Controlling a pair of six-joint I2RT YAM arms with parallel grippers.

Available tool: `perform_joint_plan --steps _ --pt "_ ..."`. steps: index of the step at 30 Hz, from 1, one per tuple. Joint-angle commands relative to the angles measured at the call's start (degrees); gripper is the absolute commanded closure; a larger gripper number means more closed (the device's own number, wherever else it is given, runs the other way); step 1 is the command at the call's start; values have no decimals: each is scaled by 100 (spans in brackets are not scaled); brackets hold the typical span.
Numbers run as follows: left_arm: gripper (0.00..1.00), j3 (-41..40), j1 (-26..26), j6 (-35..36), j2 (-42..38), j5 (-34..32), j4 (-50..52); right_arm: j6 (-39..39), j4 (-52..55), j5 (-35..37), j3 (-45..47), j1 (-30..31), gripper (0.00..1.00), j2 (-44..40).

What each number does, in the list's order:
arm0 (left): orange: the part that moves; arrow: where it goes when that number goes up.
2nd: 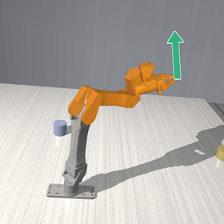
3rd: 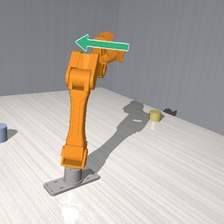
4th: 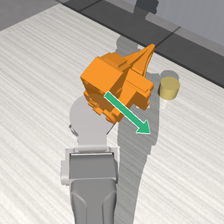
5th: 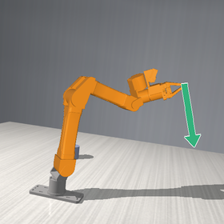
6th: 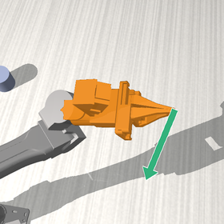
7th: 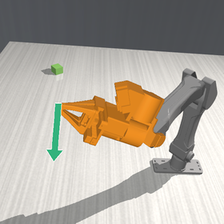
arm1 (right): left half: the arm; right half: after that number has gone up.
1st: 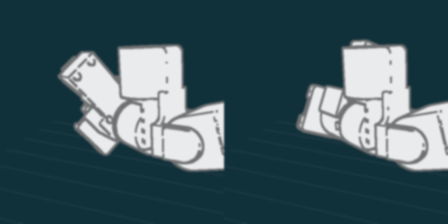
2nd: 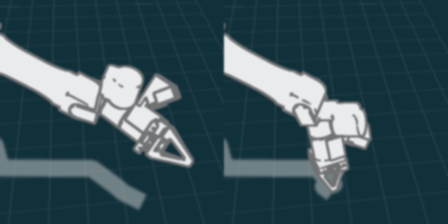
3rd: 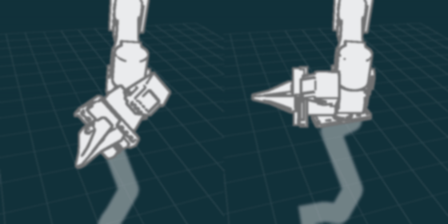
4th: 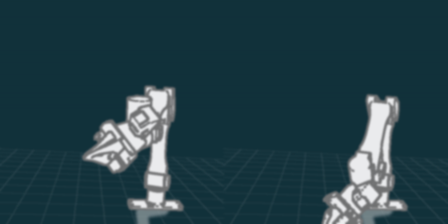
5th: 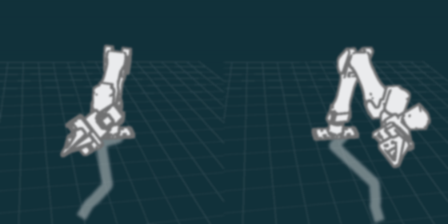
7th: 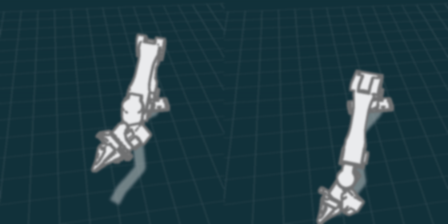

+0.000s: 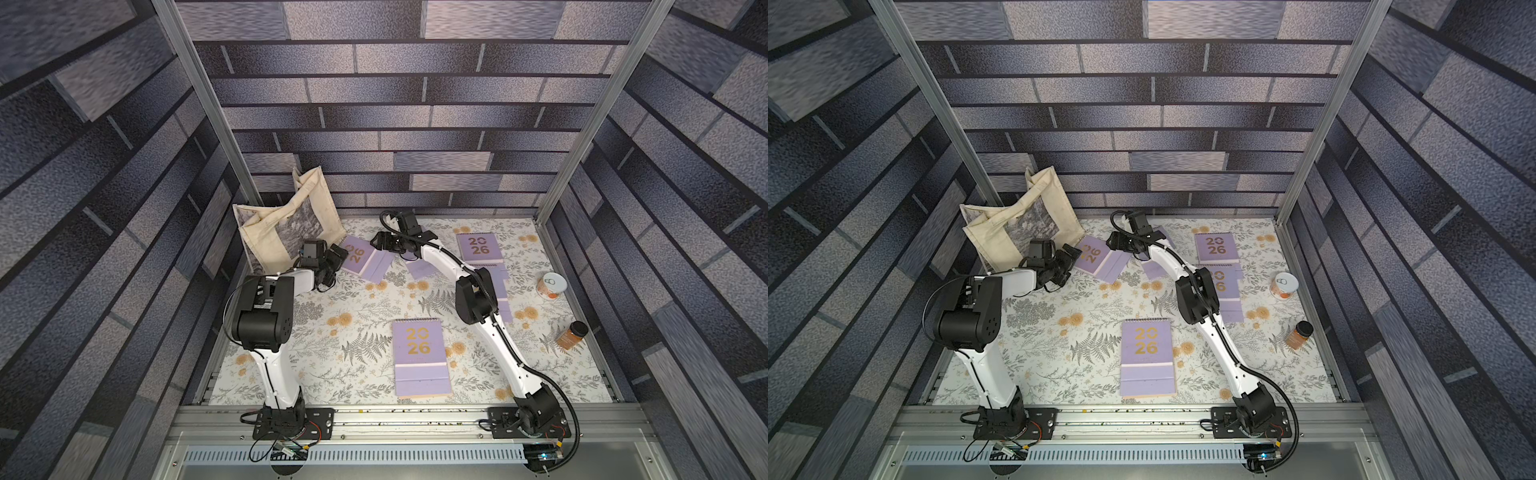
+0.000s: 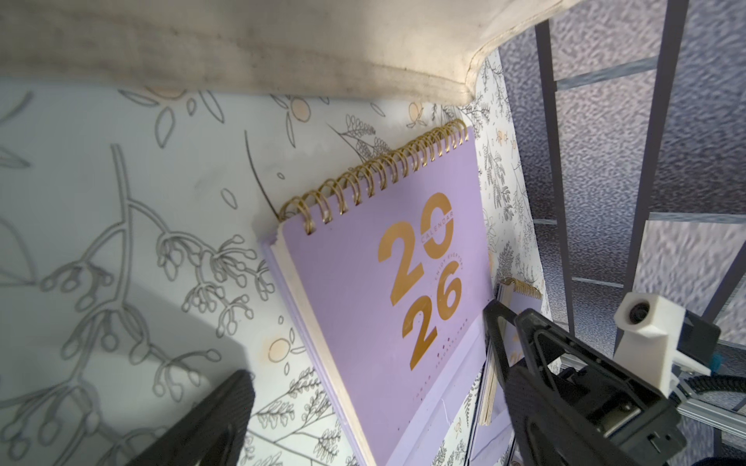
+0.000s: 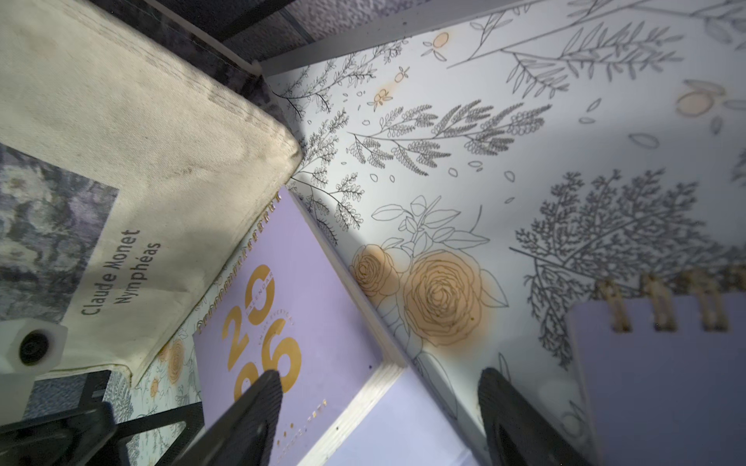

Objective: Stack the calendars
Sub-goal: Pick up the calendar at the center of the board.

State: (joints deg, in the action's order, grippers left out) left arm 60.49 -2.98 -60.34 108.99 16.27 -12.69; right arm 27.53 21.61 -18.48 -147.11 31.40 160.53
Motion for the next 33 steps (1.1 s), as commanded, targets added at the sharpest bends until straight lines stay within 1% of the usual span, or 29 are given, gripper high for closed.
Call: perform_joint_plan --steps 1,5,9,13,17,22,26,29,33 --pt "0 -37 50 -48 129 92 -65 -41 289 -50 159 55 21 62" --pt "0 -46 62 -28 217 157 -140 -106 386 -120 311 93 22 -32" --pt "0 -26 120 80 375 293 -255 -203 274 -184 927 132 22 -386" --pt "1 -71 188 46 625 556 -644 -265 143 -251 1528 139 22 -755" --pt "2 -123 203 -59 820 811 -1017 -328 123 -358 1814 146 22 -958" --pt "3 -179 202 22 895 1086 -1288 -356 138 -587 2045 147 23 -1121" --pt "4 -140 202 195 981 1363 -1391 -389 41 -530 2359 155 23 -1295" --pt "5 -90 197 252 1085 1587 -1451 -408 61 -490 2426 147 23 -1304" --pt "6 -87 214 410 1082 1712 -1400 -448 -5 -235 2584 122 23 -1465"
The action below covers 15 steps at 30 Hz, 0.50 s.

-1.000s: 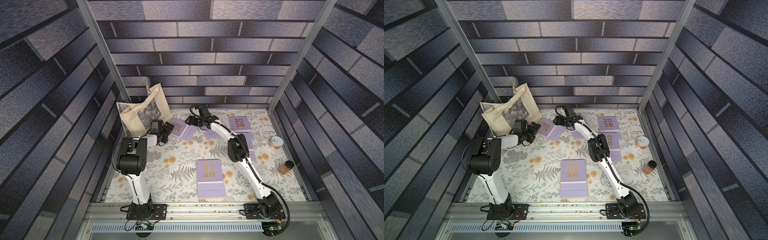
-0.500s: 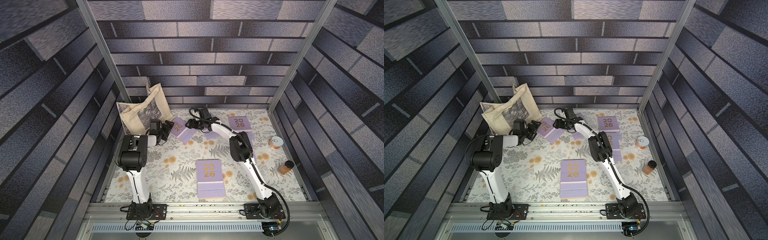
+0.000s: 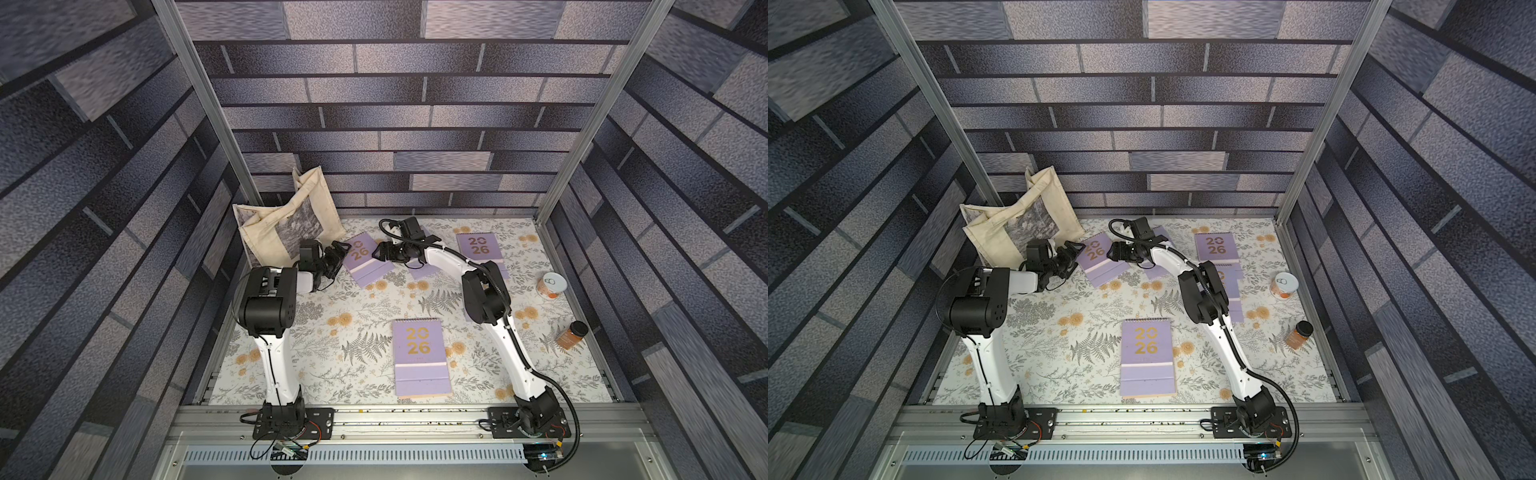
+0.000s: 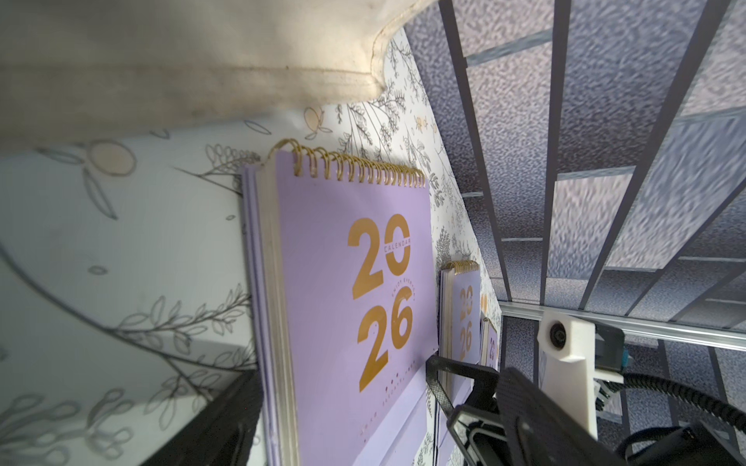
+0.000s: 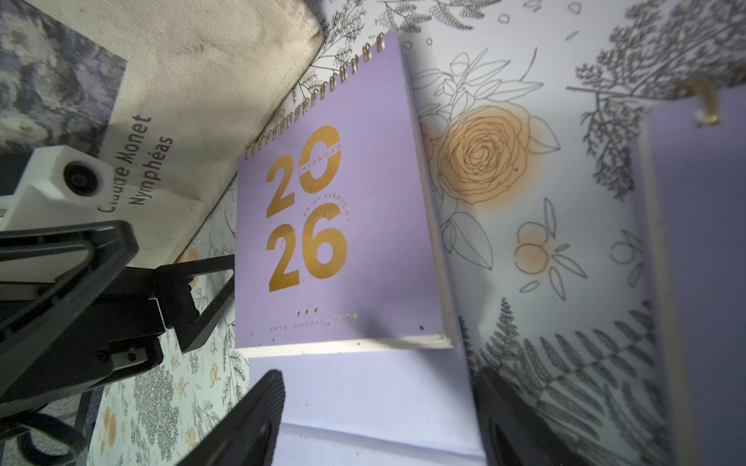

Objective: Stack the calendars
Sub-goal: Pick up the calendar at the center of the board.

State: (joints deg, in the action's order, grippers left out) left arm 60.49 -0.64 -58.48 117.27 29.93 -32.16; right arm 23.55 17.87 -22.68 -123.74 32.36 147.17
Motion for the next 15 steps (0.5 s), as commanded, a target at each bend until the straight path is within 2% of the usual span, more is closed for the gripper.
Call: perform_joint_plan --steps 1,7,15 --pt "6 -77 -10 290 239 360 620 -52 387 189 204 6 23 -144" --pt "6 -35 66 559 203 475 861 -281 779 212 -468 -245 21 -79" --pt "6 46 136 779 234 498 1068 -563 1201 10 -1942 -380 21 787"
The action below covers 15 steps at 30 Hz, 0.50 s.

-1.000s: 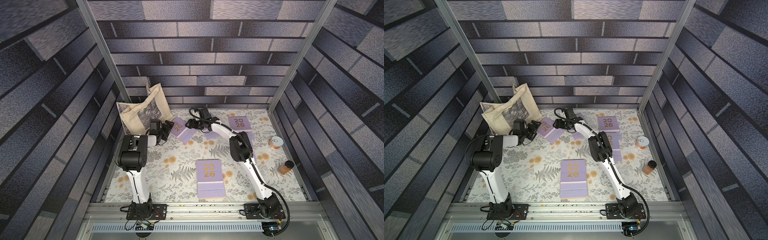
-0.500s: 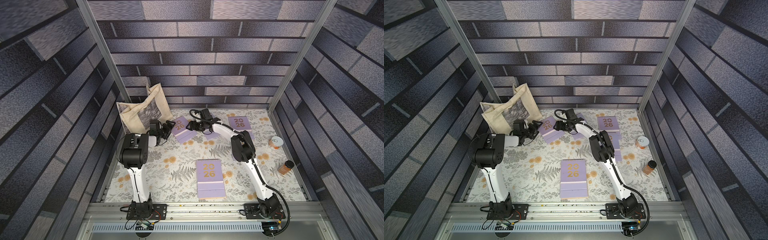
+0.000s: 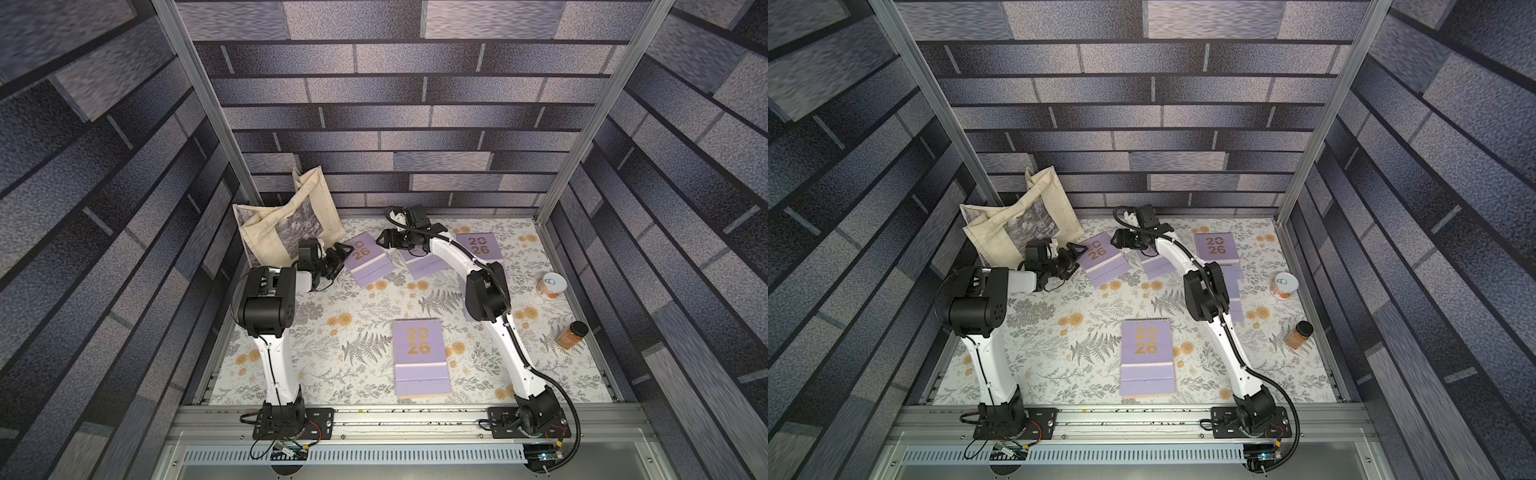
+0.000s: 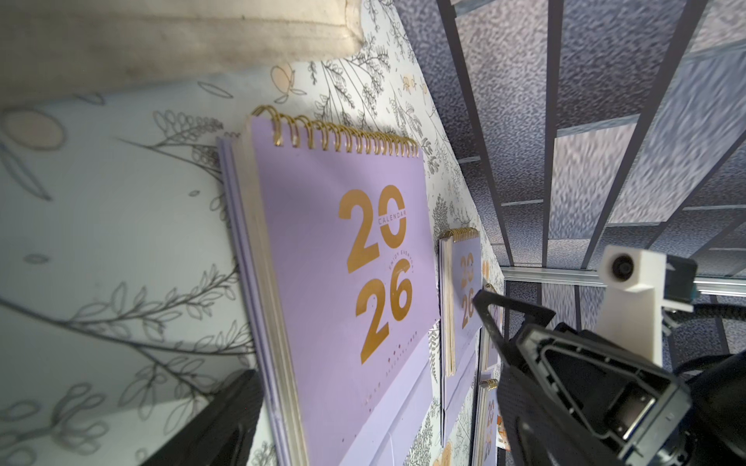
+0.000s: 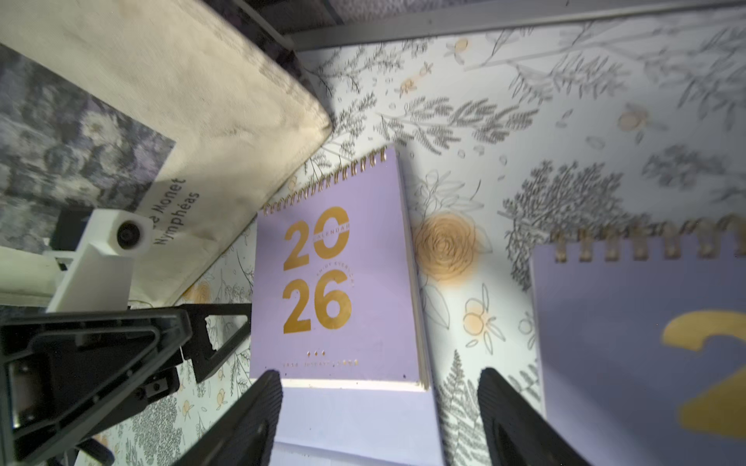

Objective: Stack the calendars
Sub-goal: Pick up the calendar at the center of the board.

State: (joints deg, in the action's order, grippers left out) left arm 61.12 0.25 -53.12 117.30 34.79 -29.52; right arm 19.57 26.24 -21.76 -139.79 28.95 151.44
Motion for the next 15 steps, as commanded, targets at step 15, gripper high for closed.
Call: perform_joint_plan --steps 15 --pt "6 163 89 642 307 -16 1323 -85 -14 -518 -547 31 22 771"
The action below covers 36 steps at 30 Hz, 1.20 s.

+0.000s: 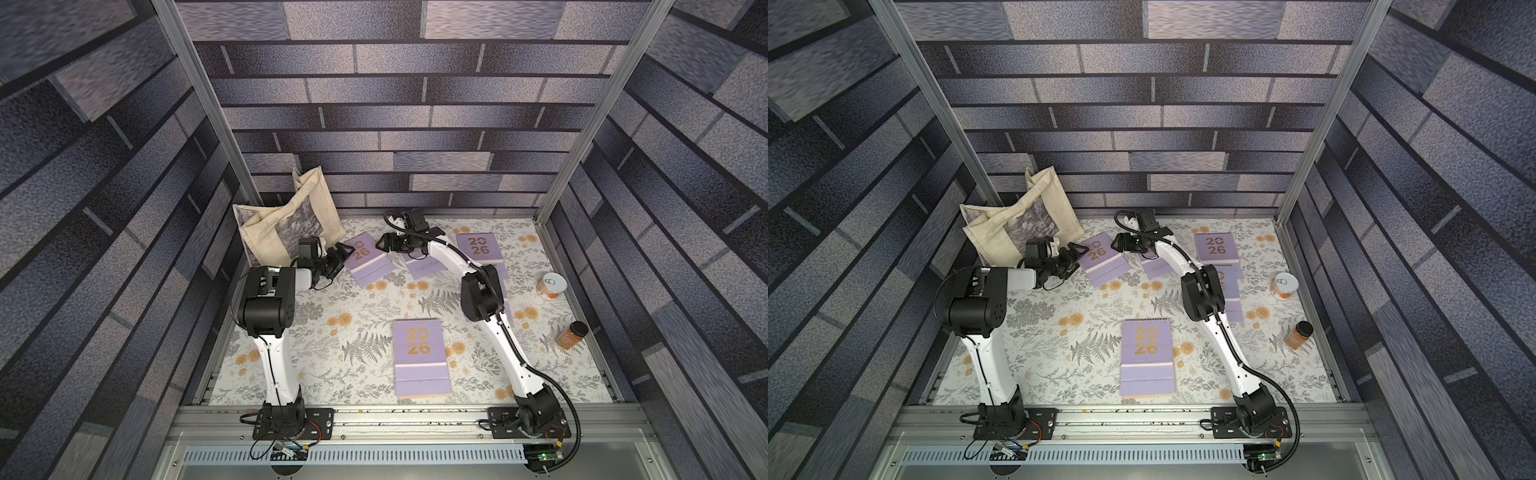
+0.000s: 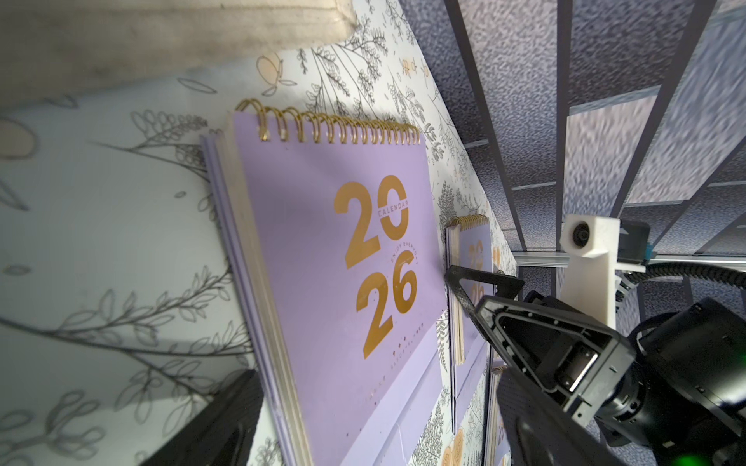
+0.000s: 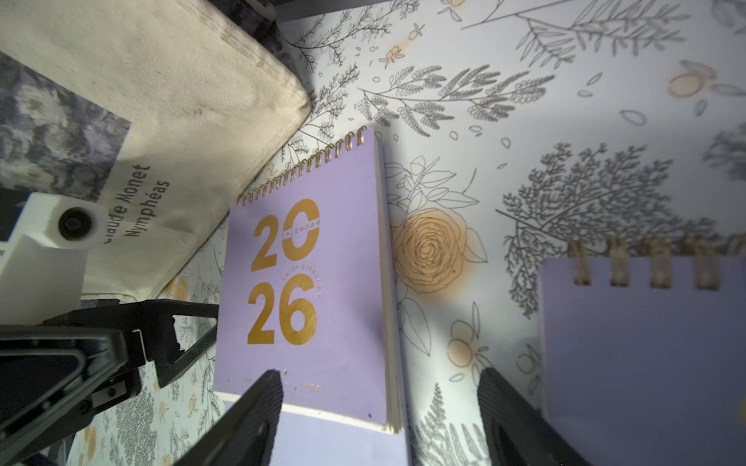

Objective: Stack the calendars
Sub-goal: Pick up the calendar at the center of the board.

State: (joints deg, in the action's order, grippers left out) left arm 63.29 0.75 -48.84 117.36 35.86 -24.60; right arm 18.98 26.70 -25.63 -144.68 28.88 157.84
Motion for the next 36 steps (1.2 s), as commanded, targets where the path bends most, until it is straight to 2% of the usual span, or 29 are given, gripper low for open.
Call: perform_joint_plan --steps 1,14,21,28,36 --pt "6 -53 42 234 306 -123 843 -18 -68 -151 -69 43 22 159" --pt "6 -25 21 261 518 -46 571 218 109 -380 -441 338 22 595" --pt "6 -287 -43 -134 551 474 -717 331 125 -473 -386 399 22 652" --pt "6 -106 -190 -281 583 1175 -1282 365 108 -491 -336 399 22 660" --pt "8 -271 -223 -1402 489 1903 -2942 377 125 -532 -312 389 22 659"
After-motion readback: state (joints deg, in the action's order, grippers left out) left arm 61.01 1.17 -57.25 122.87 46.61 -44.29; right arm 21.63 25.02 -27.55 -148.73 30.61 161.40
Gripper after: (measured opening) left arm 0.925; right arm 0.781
